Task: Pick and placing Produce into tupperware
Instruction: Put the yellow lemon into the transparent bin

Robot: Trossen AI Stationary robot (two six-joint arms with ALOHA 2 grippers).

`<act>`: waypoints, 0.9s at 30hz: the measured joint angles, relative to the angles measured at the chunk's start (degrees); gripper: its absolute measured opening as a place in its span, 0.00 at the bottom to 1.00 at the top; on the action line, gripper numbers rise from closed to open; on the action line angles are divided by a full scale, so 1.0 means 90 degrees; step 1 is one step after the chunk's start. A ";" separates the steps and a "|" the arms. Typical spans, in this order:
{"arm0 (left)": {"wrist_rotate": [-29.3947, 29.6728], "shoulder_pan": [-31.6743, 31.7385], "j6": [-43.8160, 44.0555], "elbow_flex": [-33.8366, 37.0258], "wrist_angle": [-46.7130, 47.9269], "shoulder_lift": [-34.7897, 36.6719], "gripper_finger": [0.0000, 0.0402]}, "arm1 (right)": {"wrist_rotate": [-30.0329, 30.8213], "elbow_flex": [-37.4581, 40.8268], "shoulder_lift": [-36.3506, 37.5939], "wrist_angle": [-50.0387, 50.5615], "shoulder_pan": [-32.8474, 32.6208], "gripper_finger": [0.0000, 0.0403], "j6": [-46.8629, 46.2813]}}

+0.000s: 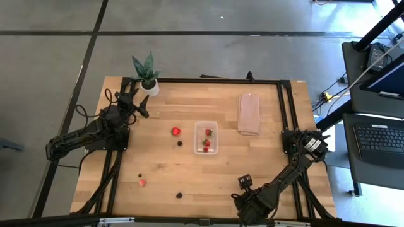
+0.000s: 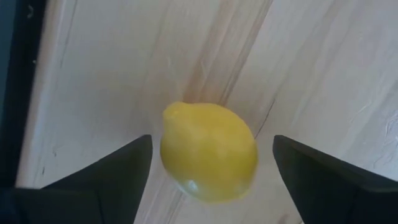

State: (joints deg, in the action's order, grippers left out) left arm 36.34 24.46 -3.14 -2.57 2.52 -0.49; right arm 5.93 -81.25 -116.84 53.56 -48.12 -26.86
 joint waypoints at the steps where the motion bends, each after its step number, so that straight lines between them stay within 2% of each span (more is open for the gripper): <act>1: 0.0000 0.0000 -0.0002 0.0002 0.0000 0.0000 0.71 | 0.0000 0.0000 0.0000 0.0000 0.0000 0.80 -0.0002; 13: 0.0000 0.0000 0.0000 0.0000 0.0000 0.0000 0.71 | 0.0002 0.0000 0.0002 -0.0019 0.0000 0.54 -0.0074; 23: 0.0000 -0.0001 0.0000 0.0000 0.0000 0.0000 0.71 | 0.0015 -0.0002 0.0005 -0.0018 0.0203 0.54 -0.1886; 27: 0.0001 0.0001 0.0004 0.0002 0.0000 0.0000 0.71 | 0.0258 -0.0092 0.0005 0.0026 0.0432 0.54 -0.2318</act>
State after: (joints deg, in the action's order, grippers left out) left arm 36.35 24.46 -3.10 -2.55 2.52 -0.49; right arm 8.26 -82.08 -116.79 53.80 -44.23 -47.73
